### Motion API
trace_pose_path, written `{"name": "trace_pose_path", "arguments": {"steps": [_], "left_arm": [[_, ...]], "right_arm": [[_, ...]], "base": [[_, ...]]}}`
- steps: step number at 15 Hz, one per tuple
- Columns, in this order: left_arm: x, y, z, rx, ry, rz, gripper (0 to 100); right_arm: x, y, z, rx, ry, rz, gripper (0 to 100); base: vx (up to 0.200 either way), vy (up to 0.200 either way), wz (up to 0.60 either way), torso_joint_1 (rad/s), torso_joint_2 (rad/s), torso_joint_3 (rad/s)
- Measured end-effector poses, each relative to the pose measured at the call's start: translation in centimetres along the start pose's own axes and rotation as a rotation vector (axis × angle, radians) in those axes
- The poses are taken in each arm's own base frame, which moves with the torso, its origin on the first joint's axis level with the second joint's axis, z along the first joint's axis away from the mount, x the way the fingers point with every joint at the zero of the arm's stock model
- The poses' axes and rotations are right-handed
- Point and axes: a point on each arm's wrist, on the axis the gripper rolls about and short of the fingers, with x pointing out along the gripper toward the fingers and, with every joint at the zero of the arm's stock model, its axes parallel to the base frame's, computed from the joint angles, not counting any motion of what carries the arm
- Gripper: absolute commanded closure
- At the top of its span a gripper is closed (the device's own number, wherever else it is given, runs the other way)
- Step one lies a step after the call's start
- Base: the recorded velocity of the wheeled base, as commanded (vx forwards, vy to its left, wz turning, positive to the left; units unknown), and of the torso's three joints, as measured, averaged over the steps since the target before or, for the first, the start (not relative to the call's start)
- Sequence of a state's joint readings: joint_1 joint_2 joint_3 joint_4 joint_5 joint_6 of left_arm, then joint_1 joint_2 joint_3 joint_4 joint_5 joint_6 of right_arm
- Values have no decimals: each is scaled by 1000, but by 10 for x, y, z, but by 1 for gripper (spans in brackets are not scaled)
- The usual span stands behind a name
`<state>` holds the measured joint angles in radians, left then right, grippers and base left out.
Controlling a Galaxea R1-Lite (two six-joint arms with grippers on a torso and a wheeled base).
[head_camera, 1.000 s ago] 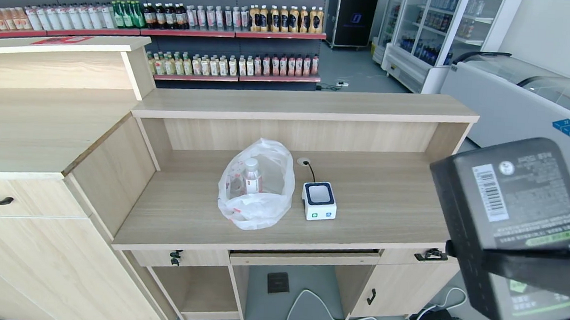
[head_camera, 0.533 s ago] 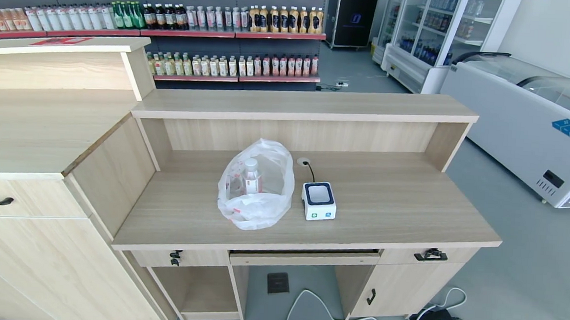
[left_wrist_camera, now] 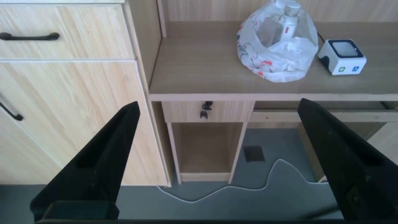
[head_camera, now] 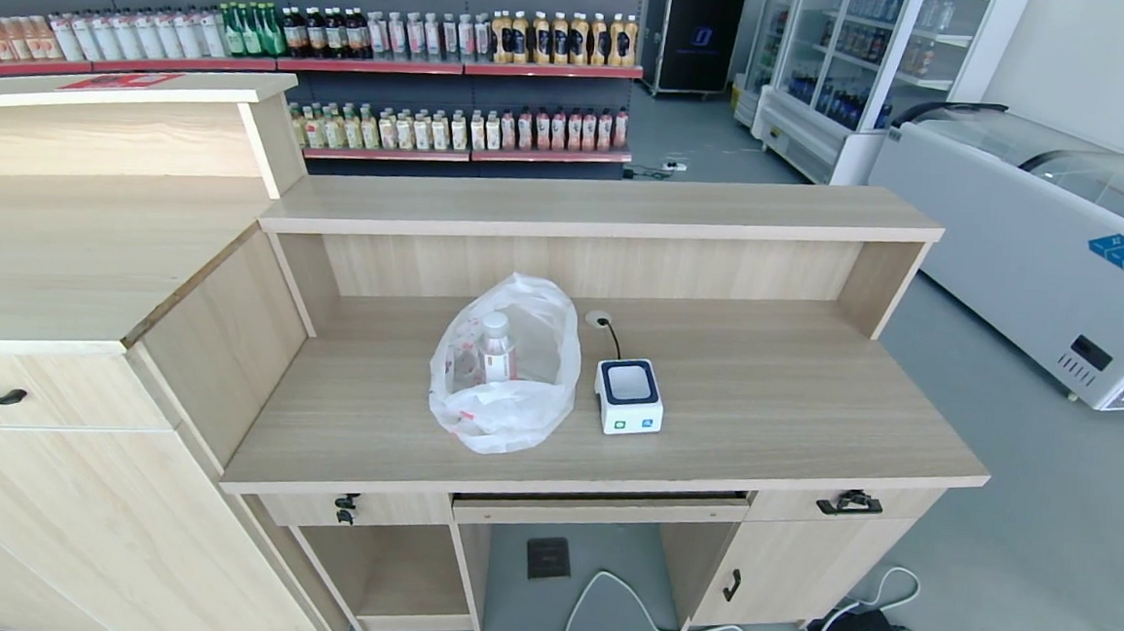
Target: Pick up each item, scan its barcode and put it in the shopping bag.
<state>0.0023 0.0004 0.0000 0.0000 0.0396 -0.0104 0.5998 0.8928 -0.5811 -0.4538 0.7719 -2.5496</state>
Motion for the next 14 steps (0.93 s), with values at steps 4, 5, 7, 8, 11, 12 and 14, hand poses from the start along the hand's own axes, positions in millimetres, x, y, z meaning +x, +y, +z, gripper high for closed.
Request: {"name": "trace_pose_path", "arguments": {"steps": [4,5,7,8,11,12,14], "left_arm": [[0,0,0,0,0,0,0],[0,0,0,0,0,0,0],[0,0,0,0,0,0,0],[0,0,0,0,0,0,0],[0,0,0,0,0,0,0],[0,0,0,0,0,0,0],[0,0,0,0,0,0,0]], "right_arm": [[2,3,0,9,0,20,100],[3,4,0,13,5,32,100],[3,5,-2,21,23,54,100],[3,4,-5,45,36,60,100],[-2,1,-23,292,152,111,100],[-4,1,-27,422,201,132,100],[-9,3,-35,731,376,163,100]], "base": [[0,0,0,0,0,0],[0,0,0,0,0,0],[0,0,0,0,0,0],[0,0,0,0,0,0],[0,0,0,0,0,0],[0,0,0,0,0,0],[0,0,0,0,0,0]]}}
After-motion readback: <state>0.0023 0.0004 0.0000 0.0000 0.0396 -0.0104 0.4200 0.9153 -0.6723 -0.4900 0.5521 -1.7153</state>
